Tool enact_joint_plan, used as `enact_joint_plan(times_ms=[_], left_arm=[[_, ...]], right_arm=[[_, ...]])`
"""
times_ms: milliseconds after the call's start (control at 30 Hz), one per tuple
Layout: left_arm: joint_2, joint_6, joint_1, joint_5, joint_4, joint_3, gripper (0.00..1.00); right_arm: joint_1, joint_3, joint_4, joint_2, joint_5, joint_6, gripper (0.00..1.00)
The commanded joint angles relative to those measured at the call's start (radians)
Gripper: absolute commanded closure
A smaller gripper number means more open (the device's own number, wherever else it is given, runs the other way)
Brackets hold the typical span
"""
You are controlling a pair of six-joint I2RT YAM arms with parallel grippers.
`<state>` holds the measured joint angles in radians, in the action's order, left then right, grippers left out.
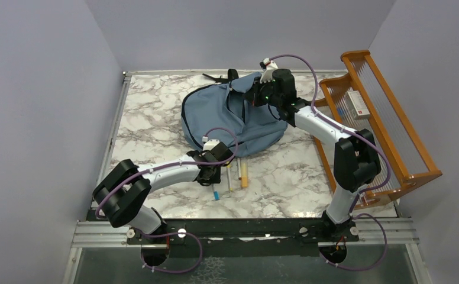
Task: Pack the student bag
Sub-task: Pick up the stationery from the center of the board.
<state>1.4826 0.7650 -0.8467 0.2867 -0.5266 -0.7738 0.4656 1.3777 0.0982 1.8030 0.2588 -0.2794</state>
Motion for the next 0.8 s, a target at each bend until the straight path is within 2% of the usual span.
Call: enact_joint_plan(times_ms=[0, 233, 500, 767], left_arm=[[0.072, 0.014, -0.011, -0.014, -0.043, 0.025, 0.66], [0.063, -0.021, -0.014, -0.023, -0.043, -0.037, 0.77], [0.003, -0.038, -0.013, -0.046, -0.033, -0.125, 0.84], [-0.071, -0.072, 0.009, -0.069, -0.018, -0.222, 0.85]], right_arm=[[0.007, -0.014, 0.058, -0.01, 0.016, -0.001, 0.99], [0.004, -0.019, 0.063, -0.011, 0.016, 0.0, 0.99], [0.004, -0.026, 0.057, -0.024, 0.019, 0.003, 0.99], [0.002, -0.031, 0.054, -0.036, 0.012, 0.011, 1.0]])
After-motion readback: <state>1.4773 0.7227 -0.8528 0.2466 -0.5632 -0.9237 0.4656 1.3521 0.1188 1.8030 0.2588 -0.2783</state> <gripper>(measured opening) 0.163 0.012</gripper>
